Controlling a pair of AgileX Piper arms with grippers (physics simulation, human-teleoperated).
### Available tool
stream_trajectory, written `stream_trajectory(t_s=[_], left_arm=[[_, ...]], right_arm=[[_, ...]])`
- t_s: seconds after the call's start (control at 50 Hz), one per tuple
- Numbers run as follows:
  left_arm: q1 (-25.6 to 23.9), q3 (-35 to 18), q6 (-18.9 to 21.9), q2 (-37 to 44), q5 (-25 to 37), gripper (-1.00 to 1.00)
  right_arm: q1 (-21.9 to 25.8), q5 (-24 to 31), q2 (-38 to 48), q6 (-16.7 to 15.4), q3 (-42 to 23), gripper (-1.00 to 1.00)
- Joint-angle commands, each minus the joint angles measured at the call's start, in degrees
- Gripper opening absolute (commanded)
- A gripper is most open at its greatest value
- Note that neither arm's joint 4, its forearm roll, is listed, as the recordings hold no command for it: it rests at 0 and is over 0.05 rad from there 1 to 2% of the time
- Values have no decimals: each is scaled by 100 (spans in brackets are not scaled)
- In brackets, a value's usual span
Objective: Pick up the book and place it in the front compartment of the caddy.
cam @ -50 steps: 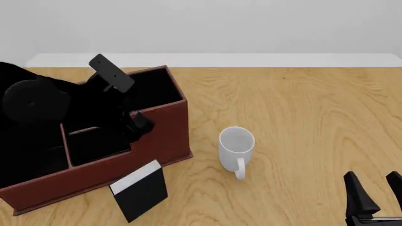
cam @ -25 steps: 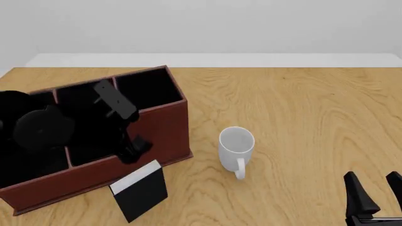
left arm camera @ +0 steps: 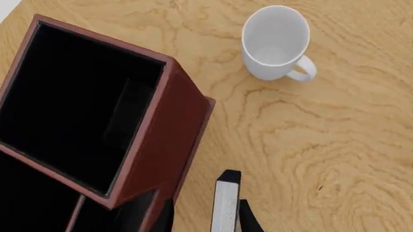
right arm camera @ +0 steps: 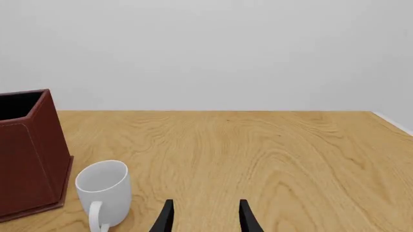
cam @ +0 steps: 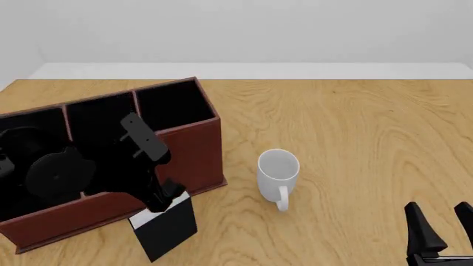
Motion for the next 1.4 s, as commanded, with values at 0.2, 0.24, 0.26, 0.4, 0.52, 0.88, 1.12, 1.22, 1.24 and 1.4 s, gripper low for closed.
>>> stream_trajectory(t_s=[0.2,0.24,0.26,0.4,0.52,0.88,1.12,1.22,1.24,1.4], left_arm=[[-61,426,51,111,-361,100],[-64,466,65,123,-379,100],[-44,474,71,128,-398,100],[-110,601,1,150,-443,100],[-146,659,-60,155,-449,100],[-73,896,-77,193,-541,100],[-63,988,-99,218,-584,100],[-78,1019,-108,241,-607,100],[-71,1020,-109,253,-610,100],[-90,1082,-163,299,-685,100]], right_arm=[[0,-3,5,0,-2,100],[0,3,0,3,-2,100],[0,3,0,2,-1,100],[0,-3,3,3,1,100],[0,0,-3,0,3,100],[1,10,-9,1,0,100],[2,30,-19,1,-10,100],[2,30,-21,-2,-10,100],[3,30,-20,-2,-10,100],[2,30,-19,1,-10,100]])
